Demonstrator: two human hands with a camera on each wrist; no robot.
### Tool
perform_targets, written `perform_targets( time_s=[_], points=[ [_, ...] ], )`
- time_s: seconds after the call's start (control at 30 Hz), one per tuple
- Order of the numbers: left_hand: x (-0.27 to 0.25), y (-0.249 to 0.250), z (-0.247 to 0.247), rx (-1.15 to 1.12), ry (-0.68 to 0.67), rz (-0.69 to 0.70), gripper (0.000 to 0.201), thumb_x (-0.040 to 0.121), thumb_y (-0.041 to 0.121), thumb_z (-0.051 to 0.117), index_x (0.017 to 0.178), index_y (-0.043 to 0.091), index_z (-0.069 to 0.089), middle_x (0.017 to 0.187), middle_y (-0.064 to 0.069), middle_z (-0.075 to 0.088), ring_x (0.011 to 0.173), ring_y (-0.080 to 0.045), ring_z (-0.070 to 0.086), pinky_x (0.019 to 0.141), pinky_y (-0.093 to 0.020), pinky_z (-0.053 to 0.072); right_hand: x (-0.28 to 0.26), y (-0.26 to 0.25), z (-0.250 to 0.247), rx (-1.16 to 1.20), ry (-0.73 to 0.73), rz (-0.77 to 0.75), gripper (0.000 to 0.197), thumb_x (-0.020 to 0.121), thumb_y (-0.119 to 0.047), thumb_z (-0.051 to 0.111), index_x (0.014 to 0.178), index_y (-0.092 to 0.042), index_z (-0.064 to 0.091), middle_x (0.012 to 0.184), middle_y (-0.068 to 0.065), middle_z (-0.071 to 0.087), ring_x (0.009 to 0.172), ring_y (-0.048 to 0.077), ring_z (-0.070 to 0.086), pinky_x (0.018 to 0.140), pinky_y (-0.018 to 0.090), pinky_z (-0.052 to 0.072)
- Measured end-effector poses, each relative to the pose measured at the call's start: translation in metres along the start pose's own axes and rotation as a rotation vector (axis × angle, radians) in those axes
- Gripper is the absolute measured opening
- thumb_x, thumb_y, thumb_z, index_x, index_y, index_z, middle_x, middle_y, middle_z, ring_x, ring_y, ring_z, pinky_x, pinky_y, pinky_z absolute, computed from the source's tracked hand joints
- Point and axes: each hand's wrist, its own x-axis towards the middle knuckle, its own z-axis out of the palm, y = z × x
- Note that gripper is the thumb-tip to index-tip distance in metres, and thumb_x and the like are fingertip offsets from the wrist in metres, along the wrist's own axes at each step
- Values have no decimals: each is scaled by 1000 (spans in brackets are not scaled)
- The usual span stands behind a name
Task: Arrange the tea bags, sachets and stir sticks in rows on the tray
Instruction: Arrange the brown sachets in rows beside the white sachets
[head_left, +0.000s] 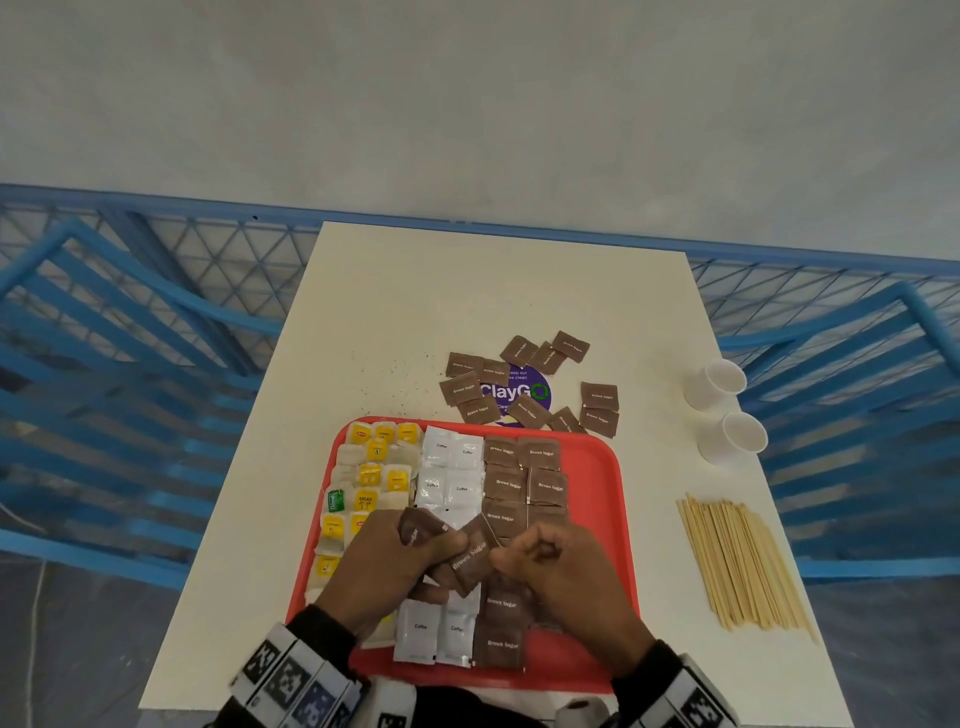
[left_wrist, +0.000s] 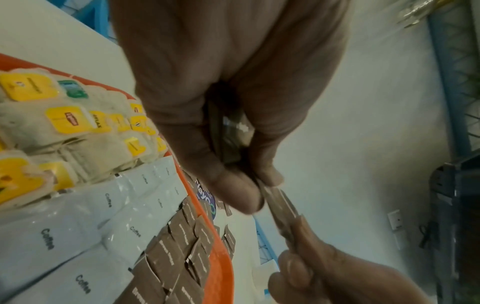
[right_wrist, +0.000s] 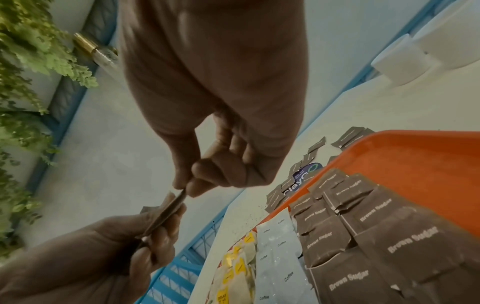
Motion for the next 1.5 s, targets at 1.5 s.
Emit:
perform_targets(
  time_s=[1.5],
  points=[
    [-4,5,14,-29,-383,40,57,88,-7,66,134,24,51,112,-7,73,100,-33,72,82,-47,61,-1,-7,-14,-233,-37,-123,19,85,-38,73,98,-25,74,89,-5,74,80,5,69,73,19,53]
  ],
)
